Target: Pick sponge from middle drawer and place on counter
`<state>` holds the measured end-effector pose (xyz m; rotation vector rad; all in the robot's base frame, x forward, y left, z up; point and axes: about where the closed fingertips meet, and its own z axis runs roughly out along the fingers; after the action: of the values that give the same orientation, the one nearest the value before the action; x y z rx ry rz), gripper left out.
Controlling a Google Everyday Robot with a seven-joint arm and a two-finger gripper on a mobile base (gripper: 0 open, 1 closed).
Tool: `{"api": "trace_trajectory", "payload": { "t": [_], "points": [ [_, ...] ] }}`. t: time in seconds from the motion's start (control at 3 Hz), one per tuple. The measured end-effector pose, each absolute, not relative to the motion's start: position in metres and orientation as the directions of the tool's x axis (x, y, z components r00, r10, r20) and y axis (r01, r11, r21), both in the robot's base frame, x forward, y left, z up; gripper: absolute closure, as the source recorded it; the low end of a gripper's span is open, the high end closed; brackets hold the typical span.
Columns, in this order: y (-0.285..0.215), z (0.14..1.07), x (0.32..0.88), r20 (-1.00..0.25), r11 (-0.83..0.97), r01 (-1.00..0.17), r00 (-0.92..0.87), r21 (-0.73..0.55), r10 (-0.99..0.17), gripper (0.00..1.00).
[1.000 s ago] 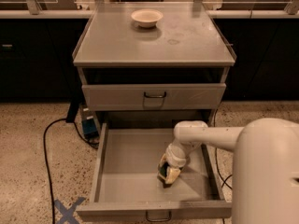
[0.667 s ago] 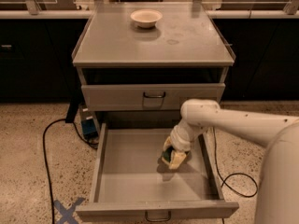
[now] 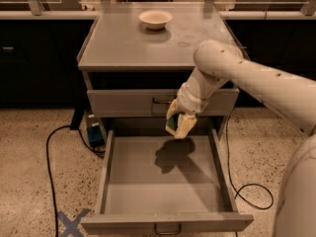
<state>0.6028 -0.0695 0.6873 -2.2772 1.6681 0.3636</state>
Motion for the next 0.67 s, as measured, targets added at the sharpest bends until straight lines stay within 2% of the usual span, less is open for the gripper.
{"api": "trace_trajectory", "payload": {
  "t": [0.33,0.67],
  "points": [
    [-0.0565,0.7619,0.6113,-0.402,-0.341,-0.935,0.350,-0.096,-0.846,1.00],
    [-0.0562,0.7615,0.6114,-0.402,-0.341,-0.935,0.350,-0.096,-0.846,1.00]
  ]
}}
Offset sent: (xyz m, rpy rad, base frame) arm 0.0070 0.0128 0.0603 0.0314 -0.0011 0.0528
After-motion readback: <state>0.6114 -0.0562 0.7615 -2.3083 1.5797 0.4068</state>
